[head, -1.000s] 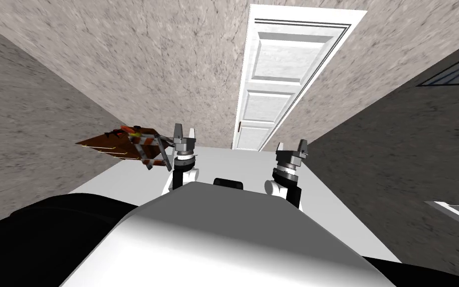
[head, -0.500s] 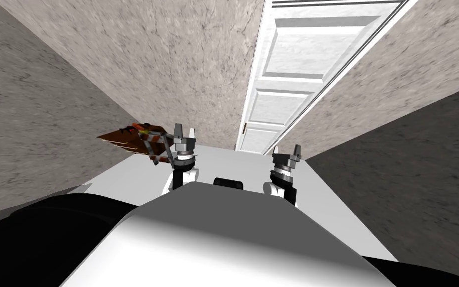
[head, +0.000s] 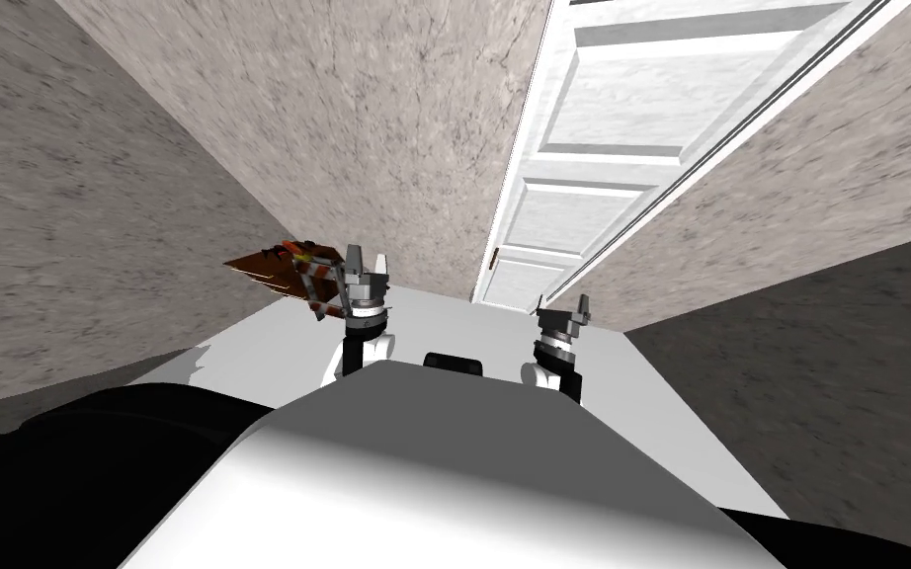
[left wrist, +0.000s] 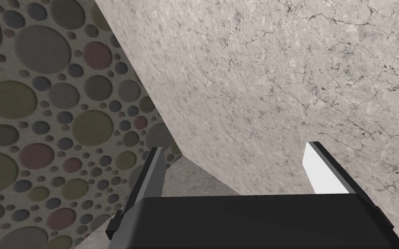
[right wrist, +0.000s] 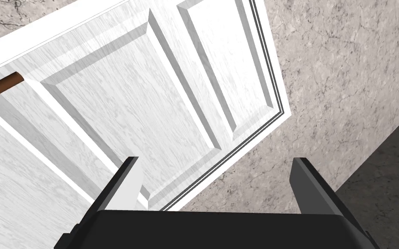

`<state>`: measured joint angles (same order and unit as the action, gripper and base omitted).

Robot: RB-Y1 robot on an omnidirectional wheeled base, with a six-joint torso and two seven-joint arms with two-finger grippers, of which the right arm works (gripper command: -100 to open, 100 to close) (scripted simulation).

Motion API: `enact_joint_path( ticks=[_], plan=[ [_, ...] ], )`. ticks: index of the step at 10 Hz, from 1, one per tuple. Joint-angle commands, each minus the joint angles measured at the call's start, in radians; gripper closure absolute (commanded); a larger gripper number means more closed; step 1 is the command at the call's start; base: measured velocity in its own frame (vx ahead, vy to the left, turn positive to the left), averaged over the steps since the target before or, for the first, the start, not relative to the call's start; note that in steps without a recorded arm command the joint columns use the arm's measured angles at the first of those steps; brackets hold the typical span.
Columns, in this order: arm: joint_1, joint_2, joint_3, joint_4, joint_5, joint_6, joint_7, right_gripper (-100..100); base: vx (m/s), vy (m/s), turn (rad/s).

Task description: Pull the door open

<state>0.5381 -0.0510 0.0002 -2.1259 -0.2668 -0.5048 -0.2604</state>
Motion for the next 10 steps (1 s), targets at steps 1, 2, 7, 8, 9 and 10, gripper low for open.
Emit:
enact_joint_path(
  ticks=[1,2,7,8,9,10],
  plan=[
    [0.0,-0.009,0.002,0.037,-0.024,-0.022,-0.034,-100,0.09,-0.009,0.176],
    [0.001,-0.015,0.003,0.057,-0.04,-0.033,-0.053,-100,0.094,0.006,0.189],
    [0.007,-0.044,0.006,0.164,-0.123,-0.092,-0.159,-100,0.099,-0.008,0.178],
    [0.008,-0.05,0.007,0.186,-0.14,-0.104,-0.18,-100,0.095,-0.024,0.188],
    [0.01,-0.056,0.007,0.209,-0.158,-0.117,-0.203,-100,0.104,-0.036,0.216],
    [0.011,-0.061,0.008,0.233,-0.176,-0.13,-0.226,-100,0.109,-0.014,0.186]
  ],
)
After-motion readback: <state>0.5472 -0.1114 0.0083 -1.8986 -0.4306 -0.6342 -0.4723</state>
